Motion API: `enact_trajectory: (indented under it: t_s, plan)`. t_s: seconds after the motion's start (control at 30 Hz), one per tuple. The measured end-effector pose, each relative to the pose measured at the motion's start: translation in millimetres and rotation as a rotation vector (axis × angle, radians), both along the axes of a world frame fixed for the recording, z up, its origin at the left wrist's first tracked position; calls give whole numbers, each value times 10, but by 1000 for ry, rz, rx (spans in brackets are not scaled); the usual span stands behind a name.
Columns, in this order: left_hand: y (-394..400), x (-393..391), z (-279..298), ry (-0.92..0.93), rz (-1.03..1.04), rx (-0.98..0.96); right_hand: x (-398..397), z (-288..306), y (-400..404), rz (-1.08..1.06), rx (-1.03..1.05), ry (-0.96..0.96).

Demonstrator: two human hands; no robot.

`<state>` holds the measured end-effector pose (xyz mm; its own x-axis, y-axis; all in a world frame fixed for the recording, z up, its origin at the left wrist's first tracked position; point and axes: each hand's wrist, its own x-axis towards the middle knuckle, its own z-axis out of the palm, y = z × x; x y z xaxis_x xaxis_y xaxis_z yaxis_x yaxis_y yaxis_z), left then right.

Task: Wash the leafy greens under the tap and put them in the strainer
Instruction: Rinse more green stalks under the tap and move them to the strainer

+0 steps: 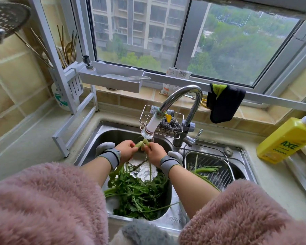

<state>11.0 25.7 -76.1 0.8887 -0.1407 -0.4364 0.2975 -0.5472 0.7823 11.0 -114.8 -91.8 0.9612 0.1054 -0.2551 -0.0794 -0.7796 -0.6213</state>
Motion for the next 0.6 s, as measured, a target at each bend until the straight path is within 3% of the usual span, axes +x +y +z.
enact_trajectory:
  t_s: [0.37,0.6]
  plan:
    - [-67,51,-1,123,51,-116,64,-7,-103,6,54,30]
    - [99,125,83,163,175,-172,72,28,-281,-256,331,137]
